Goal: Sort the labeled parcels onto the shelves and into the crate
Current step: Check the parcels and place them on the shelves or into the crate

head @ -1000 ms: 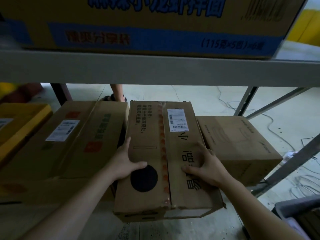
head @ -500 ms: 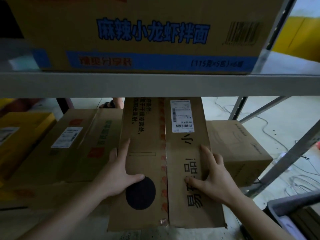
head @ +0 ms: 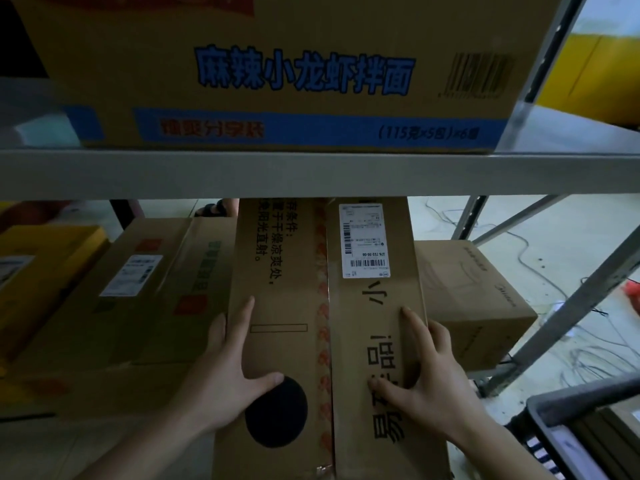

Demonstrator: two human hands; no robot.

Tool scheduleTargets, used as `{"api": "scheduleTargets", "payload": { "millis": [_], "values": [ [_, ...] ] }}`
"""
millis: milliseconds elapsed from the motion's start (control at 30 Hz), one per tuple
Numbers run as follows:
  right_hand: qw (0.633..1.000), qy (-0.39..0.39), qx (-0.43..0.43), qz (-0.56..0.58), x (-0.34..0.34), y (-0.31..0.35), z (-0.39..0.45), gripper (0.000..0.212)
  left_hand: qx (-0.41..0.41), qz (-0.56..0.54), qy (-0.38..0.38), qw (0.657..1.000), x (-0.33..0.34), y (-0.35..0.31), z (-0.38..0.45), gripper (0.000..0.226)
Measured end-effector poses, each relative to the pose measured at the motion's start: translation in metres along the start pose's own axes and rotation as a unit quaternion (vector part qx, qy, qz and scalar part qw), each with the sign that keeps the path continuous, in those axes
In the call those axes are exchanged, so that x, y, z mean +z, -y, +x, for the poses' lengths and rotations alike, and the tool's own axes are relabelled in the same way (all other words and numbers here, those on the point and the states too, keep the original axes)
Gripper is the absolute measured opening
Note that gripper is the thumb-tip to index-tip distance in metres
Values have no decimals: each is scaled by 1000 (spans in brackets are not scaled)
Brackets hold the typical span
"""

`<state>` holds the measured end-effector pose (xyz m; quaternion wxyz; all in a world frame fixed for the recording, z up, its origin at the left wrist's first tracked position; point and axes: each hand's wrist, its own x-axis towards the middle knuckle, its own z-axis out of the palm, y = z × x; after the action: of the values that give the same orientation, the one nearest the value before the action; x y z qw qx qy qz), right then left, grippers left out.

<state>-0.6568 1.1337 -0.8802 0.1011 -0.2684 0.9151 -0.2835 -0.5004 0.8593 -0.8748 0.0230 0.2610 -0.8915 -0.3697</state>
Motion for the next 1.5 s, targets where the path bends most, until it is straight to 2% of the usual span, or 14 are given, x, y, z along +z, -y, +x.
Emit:
{"api": "scheduleTargets", "payload": {
  "millis": [1000,1233,1500],
  "values": [
    [999,-15,-26,19,-2,0,7,113,34,-19,-16,999,-7,2,5,119],
    [999,-1,-22,35,-15,5,46,112,37,-8,-26,999,-19,-11,40,117],
    [998,51,10,18,-18,13,106,110,-2,-17,5,1000,-25,-5,107,119]
  ]
}}
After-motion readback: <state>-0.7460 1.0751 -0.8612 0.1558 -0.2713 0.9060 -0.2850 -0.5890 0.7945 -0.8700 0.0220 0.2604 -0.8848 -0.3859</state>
